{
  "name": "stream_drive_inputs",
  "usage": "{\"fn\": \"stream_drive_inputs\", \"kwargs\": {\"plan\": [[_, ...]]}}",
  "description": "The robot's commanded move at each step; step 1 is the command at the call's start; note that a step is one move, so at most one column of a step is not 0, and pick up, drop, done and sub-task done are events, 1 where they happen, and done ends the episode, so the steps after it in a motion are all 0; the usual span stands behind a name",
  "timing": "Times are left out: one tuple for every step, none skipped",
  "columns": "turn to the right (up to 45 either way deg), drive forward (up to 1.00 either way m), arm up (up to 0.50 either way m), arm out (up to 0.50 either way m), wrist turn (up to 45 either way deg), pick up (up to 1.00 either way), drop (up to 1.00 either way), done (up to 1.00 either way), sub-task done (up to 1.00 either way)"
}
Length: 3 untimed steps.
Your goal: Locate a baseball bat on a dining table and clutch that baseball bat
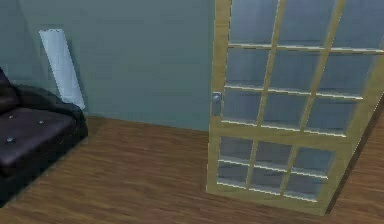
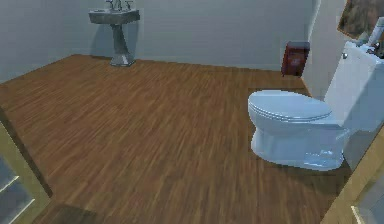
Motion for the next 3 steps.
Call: {"fn": "stream_drive_inputs", "kwargs": {"plan": [[12.0, 0.0, 0.0, 0.0, 0.0, 0.0, 0.0, 0.0, 0.0], [0.0, 0.15, 0.0, 0.0, 0.0, 0.0, 0.0, 0.0, 0.0], [-45.0, 0.0, 0.0, 0.0, 0.0, 0.0, 0.0, 0.0, 0.0]]}}
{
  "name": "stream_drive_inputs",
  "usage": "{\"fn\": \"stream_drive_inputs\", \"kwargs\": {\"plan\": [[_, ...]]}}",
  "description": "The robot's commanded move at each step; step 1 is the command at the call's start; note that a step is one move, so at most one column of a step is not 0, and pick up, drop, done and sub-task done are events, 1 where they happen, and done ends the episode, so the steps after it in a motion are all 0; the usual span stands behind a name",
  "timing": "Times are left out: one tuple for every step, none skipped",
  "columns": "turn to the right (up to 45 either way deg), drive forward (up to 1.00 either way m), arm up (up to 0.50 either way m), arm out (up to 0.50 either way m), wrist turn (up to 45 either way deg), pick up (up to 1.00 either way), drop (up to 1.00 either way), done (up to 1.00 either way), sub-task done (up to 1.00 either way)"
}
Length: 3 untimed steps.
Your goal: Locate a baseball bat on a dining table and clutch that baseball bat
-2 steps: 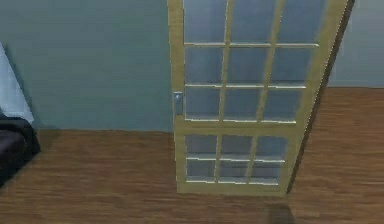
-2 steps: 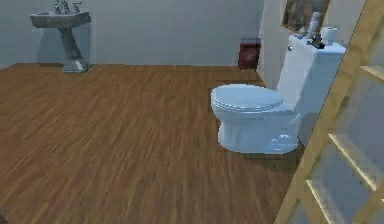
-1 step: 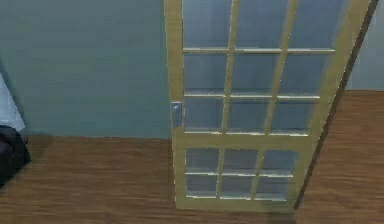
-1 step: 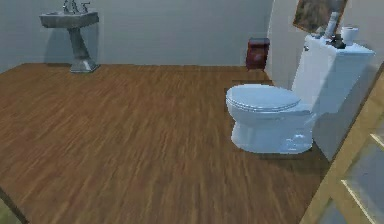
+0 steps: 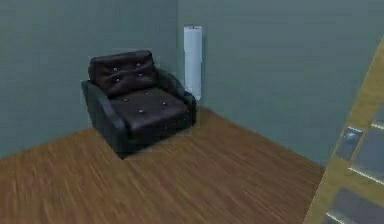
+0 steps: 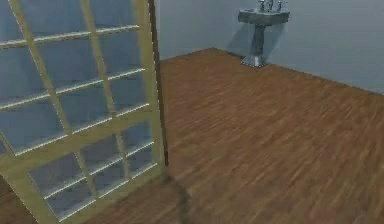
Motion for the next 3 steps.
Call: {"fn": "stream_drive_inputs", "kwargs": {"plan": [[-21.0, 0.0, 0.0, 0.0, 0.0, 0.0, 0.0, 0.0, 0.0], [0.0, 0.45, 0.0, 0.0, 0.0, 0.0, 0.0, 0.0, 0.0], [-45.0, 0.0, 0.0, 0.0, 0.0, 0.0, 0.0, 0.0, 0.0]]}}
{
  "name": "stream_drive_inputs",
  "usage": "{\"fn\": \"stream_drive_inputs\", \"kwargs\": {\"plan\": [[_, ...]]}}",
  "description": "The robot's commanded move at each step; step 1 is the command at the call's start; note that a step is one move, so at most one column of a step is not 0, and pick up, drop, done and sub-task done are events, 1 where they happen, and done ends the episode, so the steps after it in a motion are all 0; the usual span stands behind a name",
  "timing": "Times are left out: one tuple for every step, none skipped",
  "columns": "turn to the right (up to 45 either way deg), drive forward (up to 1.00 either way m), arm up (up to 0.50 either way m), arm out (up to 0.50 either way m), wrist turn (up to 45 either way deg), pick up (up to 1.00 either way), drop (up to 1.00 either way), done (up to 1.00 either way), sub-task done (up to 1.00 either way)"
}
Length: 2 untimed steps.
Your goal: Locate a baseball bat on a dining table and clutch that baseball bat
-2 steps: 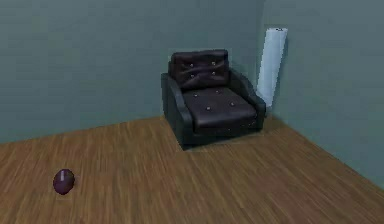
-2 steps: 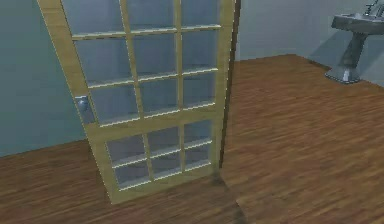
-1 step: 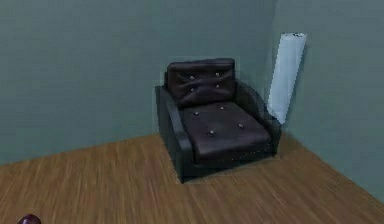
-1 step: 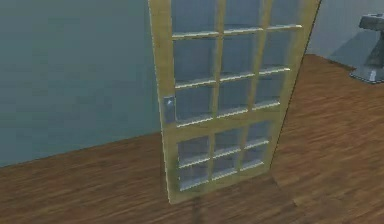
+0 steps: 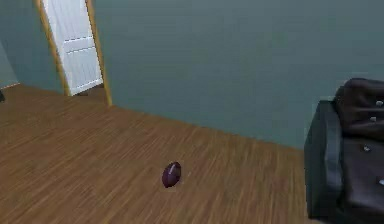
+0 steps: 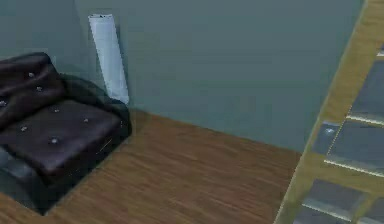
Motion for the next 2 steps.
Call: {"fn": "stream_drive_inputs", "kwargs": {"plan": [[-45.0, 0.0, 0.0, 0.0, 0.0, 0.0, 0.0, 0.0, 0.0], [-3.0, 0.0, 0.0, 0.0, 0.0, 0.0, 0.0, 0.0, 0.0]]}}
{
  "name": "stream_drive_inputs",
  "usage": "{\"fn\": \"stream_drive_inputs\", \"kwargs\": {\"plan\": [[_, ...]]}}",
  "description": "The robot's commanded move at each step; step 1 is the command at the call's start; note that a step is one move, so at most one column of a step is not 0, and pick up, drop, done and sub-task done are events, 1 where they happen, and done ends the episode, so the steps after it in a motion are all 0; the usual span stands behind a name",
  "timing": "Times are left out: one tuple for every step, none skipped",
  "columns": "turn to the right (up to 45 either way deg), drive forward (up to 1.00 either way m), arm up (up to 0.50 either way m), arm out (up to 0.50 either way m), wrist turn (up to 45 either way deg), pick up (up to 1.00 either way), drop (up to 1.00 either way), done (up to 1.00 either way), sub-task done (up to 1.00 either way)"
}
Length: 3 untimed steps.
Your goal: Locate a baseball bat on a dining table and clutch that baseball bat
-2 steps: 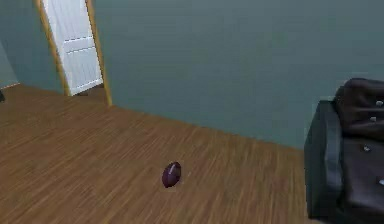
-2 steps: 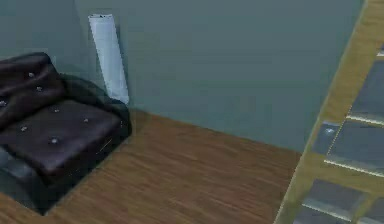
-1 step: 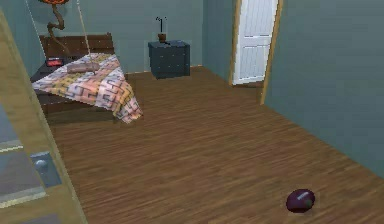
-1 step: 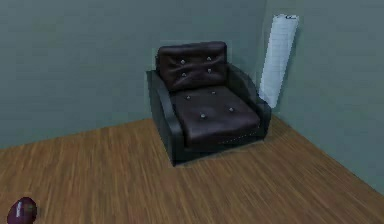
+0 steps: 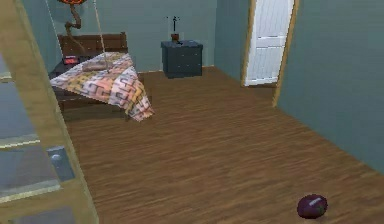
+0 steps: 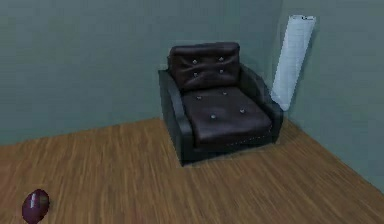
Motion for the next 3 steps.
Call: {"fn": "stream_drive_inputs", "kwargs": {"plan": [[0.0, 0.35, 0.0, 0.0, 0.0, 0.0, 0.0, 0.0, 0.0], [15.0, 0.0, 0.0, 0.0, 0.0, 0.0, 0.0, 0.0, 0.0], [0.0, 1.0, 0.0, 0.0, 0.0, 0.0, 0.0, 0.0, 0.0]]}}
